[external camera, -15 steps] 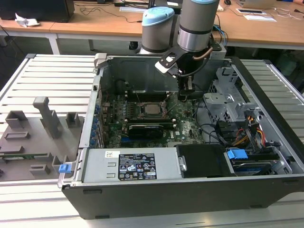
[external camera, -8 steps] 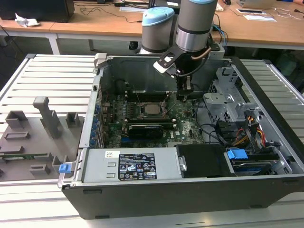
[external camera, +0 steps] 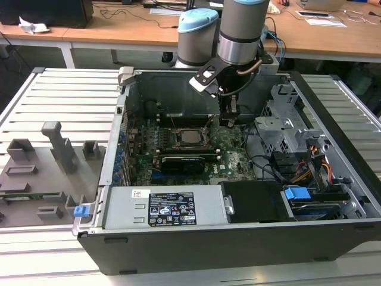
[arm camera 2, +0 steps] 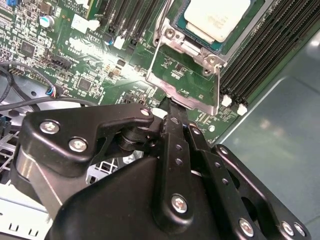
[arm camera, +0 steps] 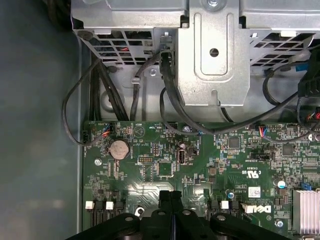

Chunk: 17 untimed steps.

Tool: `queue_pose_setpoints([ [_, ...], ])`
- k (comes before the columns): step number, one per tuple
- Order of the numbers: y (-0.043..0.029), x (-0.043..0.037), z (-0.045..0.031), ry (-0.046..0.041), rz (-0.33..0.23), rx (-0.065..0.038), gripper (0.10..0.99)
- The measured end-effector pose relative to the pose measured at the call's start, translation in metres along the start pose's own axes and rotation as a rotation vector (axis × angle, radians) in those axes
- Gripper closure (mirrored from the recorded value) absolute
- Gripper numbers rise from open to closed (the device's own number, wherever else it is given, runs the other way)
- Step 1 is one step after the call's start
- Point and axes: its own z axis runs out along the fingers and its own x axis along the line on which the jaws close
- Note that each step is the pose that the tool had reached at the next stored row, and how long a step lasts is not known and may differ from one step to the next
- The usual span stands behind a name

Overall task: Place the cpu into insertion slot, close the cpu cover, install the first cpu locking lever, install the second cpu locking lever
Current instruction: 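Close the cpu cover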

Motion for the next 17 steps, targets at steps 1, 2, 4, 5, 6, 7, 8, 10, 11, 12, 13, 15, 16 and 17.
queue_pose_setpoints([
  [1, -0.0004, 0.0, 0.0, 0.0, 0.0, 0.0, 0.98],
  [2, -0.0009, 0.0, -0.0001, 0.0, 0.0, 0.0, 0.98],
  [4, -0.0019, 0.0, -0.0001, 0.0, 0.0, 0.0, 0.98],
  [5, -0.0025, 0.0, -0.0001, 0.0, 0.0, 0.0, 0.98],
  [6, -0.0033, 0.0, -0.0001, 0.0, 0.0, 0.0, 0.98],
  [7, -0.0037, 0.0, -0.0001, 0.0, 0.0, 0.0, 0.98],
  [8, -0.0041, 0.0, -0.0002, -0.0001, 0.0, 0.0, 0.98],
  [10, -0.0051, 0.0, -0.0002, -0.0001, 0.0, 0.0, 0.98],
  [11, -0.0055, 0.0, -0.0002, 0.0, 0.0, 0.0, 0.98],
  [12, -0.0057, 0.0, -0.0002, 0.0, 0.0, 0.0, 0.98],
  [13, -0.0059, 0.0, -0.0002, 0.0, 0.0, 0.0, 0.98],
  [15, -0.0062, 0.0, -0.0002, 0.0, 0.0, 0.0, 0.98],
  [16, -0.0065, 0.0, -0.0002, 0.0, 0.0, 0.0, 0.98],
  [17, -0.0067, 0.0, -0.0003, -0.0001, 0.0, 0.0, 0.98],
])
